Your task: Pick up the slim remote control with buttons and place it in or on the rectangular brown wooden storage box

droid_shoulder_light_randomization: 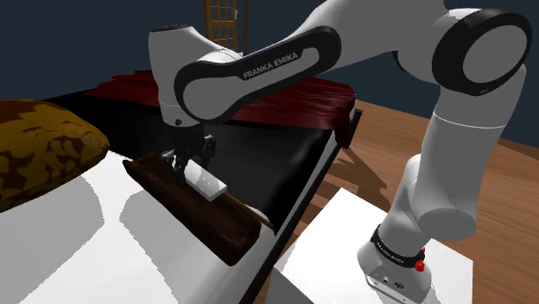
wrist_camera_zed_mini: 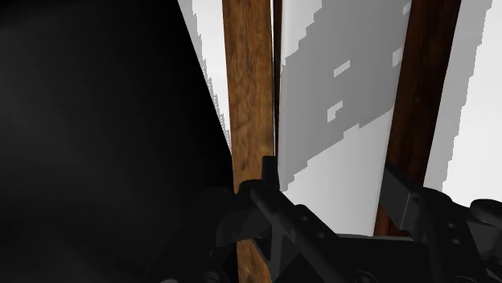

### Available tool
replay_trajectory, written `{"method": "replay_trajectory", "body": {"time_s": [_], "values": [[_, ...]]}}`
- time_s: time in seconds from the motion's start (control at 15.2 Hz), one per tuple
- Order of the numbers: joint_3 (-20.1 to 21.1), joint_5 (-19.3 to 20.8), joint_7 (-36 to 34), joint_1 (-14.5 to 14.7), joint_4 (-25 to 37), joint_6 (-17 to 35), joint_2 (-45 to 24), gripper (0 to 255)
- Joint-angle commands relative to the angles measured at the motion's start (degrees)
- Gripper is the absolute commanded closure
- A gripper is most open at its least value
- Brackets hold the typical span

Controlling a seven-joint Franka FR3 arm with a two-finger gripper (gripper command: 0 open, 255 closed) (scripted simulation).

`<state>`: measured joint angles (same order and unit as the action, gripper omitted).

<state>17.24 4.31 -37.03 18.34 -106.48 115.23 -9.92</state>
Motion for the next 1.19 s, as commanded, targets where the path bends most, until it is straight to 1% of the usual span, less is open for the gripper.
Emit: {"method": "replay_trajectory", "body": {"time_s": [0.0,0.33,0.4,0.73,0.99,1.12], "values": [[0.0,0.0,0.0,0.0,-0.1,0.2,-0.1,255],[0.0,0.0,0.0,0.0,-0.1,0.2,-0.1,255],[0.0,0.0,0.0,0.0,-0.1,0.2,-0.1,0],[0.0,0.0,0.0,0.0,-0.1,0.2,-0.1,0],[0.2,-0.7,0.4,0.0,5.2,-6.6,1.6,0],[0.2,-0.7,0.4,0.0,5.2,-6.6,1.6,0]]}}
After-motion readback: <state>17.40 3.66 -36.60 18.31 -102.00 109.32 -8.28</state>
